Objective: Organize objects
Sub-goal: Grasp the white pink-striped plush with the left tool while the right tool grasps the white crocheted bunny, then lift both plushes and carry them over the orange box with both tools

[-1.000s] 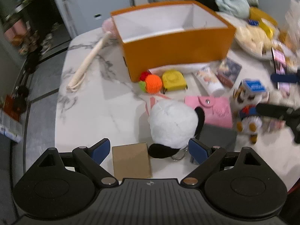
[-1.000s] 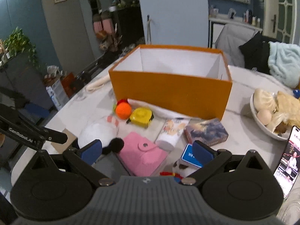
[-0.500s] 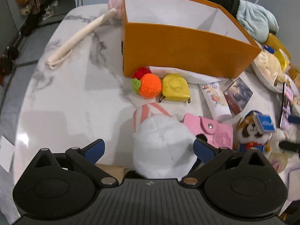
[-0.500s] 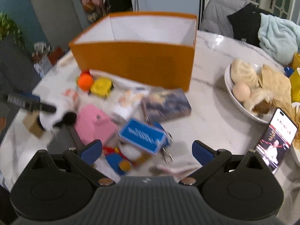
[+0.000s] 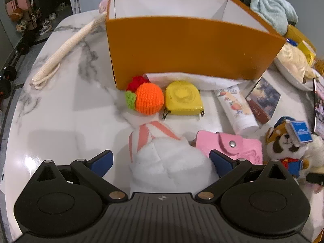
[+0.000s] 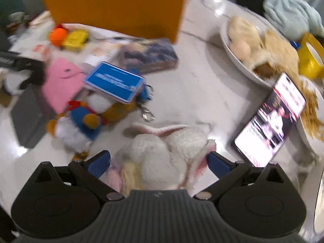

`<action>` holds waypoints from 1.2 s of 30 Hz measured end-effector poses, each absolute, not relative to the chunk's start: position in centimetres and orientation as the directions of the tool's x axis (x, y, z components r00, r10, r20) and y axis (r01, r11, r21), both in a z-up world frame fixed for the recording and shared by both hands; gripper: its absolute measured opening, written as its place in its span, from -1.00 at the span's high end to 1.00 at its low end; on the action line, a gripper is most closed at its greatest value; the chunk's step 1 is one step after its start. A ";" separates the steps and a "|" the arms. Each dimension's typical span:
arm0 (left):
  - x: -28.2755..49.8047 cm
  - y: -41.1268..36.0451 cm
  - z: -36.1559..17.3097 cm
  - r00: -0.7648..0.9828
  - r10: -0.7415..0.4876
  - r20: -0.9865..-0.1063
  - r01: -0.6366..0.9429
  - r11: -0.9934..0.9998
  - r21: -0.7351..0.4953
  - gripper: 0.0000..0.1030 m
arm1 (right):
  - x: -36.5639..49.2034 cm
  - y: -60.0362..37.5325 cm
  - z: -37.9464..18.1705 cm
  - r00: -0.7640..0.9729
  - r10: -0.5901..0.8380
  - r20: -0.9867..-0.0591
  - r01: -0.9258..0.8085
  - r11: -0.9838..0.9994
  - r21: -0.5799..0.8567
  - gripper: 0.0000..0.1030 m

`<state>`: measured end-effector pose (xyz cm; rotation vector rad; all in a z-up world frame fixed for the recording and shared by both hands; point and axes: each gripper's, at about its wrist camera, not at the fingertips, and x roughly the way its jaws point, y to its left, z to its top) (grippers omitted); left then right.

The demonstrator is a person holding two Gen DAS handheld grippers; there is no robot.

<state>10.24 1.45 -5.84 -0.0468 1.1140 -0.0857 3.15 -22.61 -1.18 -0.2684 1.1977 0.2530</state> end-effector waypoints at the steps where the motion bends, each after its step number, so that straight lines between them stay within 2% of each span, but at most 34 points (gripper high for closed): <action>1: 10.3 1.4 -6.1 0.430 -0.092 -0.898 0.048 0.996 -0.079 -1.00 | 3.5 -22.5 -1.7 0.328 0.023 -0.944 -0.317 0.944 -0.087 -0.99; 4: 10.3 1.1 -6.9 0.401 -0.085 -0.912 0.068 0.996 -0.062 -1.00 | 3.9 -22.9 -3.2 0.266 -0.001 -0.964 -0.293 0.953 -0.082 -0.91; 6: 10.3 1.0 -7.1 0.402 -0.090 -0.911 0.072 0.995 -0.067 -1.00 | 4.1 -23.3 -3.6 0.263 -0.004 -0.965 -0.266 0.961 -0.077 -0.73; 10: 10.6 1.5 -7.4 0.376 -0.118 -0.919 0.039 0.993 -0.111 -1.00 | 4.3 -23.1 -3.3 0.278 0.003 -0.961 -0.260 0.963 -0.073 -0.64; 13: 10.7 2.1 -7.8 0.357 -0.156 -0.921 0.012 0.987 -0.163 -1.00 | 4.1 -22.8 -3.2 0.280 0.000 -0.960 -0.277 0.958 -0.081 -0.61; 20: 10.2 1.9 -7.8 0.357 -0.163 -0.920 0.016 0.986 -0.168 -1.00 | 3.8 -21.9 -3.4 0.295 -0.016 -0.955 -0.337 0.934 -0.120 -0.57; 25: 9.6 1.7 -7.5 0.386 -0.171 -0.906 0.025 0.984 -0.175 -1.00 | 3.8 -22.0 -2.9 0.317 0.003 -0.949 -0.344 0.932 -0.112 -0.45; 26: 9.6 1.6 -7.1 0.384 -0.199 -0.901 0.044 0.979 -0.197 -0.72 | 3.7 -22.2 -2.5 0.329 0.010 -0.944 -0.340 0.934 -0.108 -0.45; 27: 9.5 1.6 -6.9 0.385 -0.197 -0.902 0.048 0.980 -0.193 -0.68 | 3.7 -22.3 -2.1 0.344 0.014 -0.939 -0.335 0.936 -0.109 -0.44; 36: 8.7 1.7 -4.7 0.421 -0.254 -0.871 0.131 0.967 -0.219 -0.63 | 3.3 -22.5 0.3 0.438 0.038 -0.898 -0.317 0.941 -0.115 -0.44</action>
